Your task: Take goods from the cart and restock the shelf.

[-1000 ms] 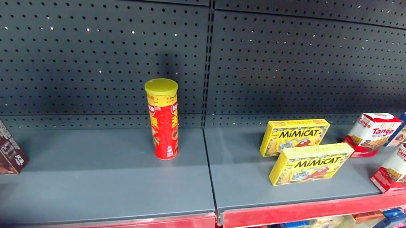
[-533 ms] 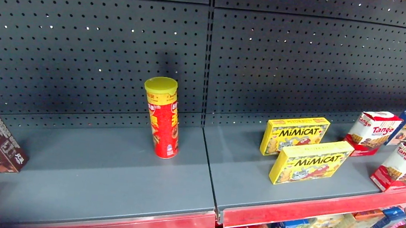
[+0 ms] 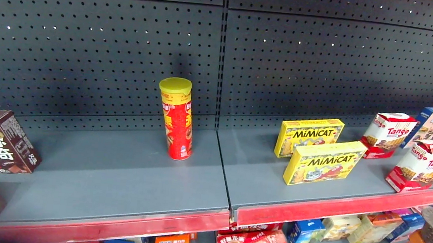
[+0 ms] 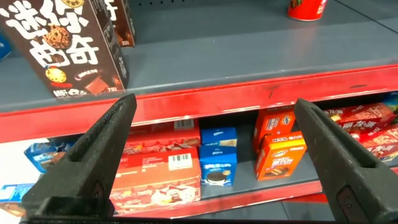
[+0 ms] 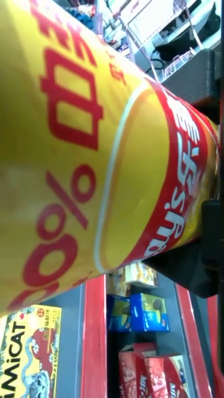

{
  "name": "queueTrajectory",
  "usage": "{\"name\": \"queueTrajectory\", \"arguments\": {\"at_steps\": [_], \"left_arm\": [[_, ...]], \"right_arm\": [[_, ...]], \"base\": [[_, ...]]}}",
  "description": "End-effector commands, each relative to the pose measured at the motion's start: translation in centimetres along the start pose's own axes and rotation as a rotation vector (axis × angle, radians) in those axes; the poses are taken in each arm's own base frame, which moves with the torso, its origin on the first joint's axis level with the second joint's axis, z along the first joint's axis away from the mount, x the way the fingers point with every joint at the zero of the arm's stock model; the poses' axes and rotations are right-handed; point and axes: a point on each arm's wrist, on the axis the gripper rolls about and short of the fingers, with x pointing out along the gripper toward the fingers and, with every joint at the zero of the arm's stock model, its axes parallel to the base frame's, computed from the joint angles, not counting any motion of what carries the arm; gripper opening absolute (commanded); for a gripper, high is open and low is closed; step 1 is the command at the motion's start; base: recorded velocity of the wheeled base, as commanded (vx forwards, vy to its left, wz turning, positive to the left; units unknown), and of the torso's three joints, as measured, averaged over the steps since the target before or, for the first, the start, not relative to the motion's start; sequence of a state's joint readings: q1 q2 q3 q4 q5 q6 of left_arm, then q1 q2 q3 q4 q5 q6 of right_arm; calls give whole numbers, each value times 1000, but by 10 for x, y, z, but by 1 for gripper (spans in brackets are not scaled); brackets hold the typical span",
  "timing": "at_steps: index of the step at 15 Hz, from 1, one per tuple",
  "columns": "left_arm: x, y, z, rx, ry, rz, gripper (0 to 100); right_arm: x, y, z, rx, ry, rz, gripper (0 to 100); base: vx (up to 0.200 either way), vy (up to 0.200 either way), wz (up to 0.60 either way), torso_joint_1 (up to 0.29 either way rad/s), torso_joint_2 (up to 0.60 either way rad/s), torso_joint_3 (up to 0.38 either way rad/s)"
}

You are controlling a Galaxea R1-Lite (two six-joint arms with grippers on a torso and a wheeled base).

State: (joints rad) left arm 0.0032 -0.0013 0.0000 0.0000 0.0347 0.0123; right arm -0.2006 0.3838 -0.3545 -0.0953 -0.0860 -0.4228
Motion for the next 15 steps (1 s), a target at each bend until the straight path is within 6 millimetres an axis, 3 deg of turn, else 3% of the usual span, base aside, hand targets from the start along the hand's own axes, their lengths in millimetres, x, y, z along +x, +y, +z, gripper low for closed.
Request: {"name": "queueTrajectory", "arguments": {"at_steps": [1, 4, 11, 15], "left_arm": [[0, 0, 0, 0, 1, 0, 100], [0, 0, 0, 0, 1, 0, 100], [0, 0, 0, -5, 1, 0, 100], [0, 0, 0, -6, 1, 2, 100]], "right_arm": [[0, 0, 0, -1, -1, -1, 0], [-1, 0, 1, -3, -3, -4, 0], [-1, 0, 1, -37, -5, -3, 0], [-1, -1, 1, -37, -7, -4, 0]], "base": [[0, 0, 0, 0, 0, 0], [0, 0, 0, 0, 0, 0], [0, 0, 600, 6, 3, 2], [0, 0, 0, 0, 0, 0]]}}
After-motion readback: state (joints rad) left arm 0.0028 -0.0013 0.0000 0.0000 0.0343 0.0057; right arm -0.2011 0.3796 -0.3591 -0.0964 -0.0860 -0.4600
